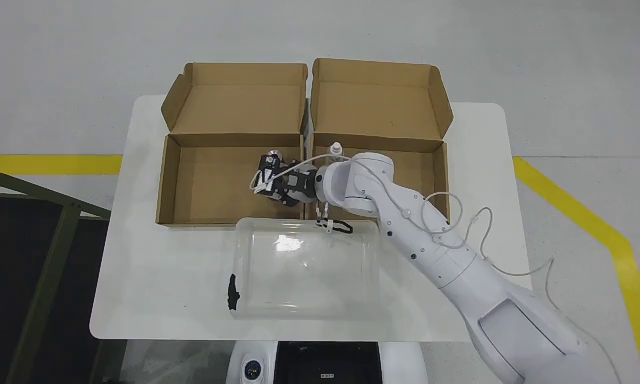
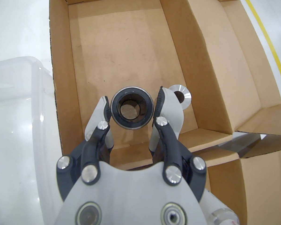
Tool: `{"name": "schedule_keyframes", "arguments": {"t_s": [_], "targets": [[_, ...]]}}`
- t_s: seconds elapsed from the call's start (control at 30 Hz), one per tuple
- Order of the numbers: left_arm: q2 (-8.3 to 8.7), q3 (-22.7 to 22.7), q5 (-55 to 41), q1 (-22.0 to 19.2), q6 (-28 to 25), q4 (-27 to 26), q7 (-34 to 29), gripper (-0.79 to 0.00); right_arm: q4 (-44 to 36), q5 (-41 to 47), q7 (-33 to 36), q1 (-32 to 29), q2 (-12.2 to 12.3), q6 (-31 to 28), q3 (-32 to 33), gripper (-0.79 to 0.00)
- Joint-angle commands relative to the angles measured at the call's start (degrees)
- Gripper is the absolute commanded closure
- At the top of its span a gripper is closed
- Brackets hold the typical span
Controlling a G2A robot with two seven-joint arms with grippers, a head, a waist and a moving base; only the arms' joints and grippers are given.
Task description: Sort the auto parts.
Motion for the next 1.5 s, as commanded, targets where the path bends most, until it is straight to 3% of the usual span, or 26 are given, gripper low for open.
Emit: {"name": "schedule_keyframes", "arguments": {"t_s": [0.0, 0.4, 0.9, 1.23, 1.47], "targets": [[0.00, 0.0, 0.0, 0.0, 0.0, 0.0, 0.0, -0.785, -0.5, 0.1, -0.3, -0.3, 0.1, -0.1, 0.3, -0.351], [0.00, 0.0, 0.0, 0.0, 0.0, 0.0, 0.0, -0.785, -11.0, -1.6, -0.7, -4.3, 2.1, -1.7, 5.8, -0.369], [0.00, 0.0, 0.0, 0.0, 0.0, 0.0, 0.0, -0.785, -33.0, -7.0, -1.0, -19.6, 6.6, -7.2, 15.4, -0.388], [0.00, 0.0, 0.0, 0.0, 0.0, 0.0, 0.0, -0.785, -41.4, -9.9, -5.3, -29.8, 9.4, -10.2, 24.9, -0.437], [0.00, 0.0, 0.0, 0.0, 0.0, 0.0, 0.0, -0.785, -44.2, -12.1, -12.8, -35.7, 11.0, -10.3, 32.8, -0.468]]}}
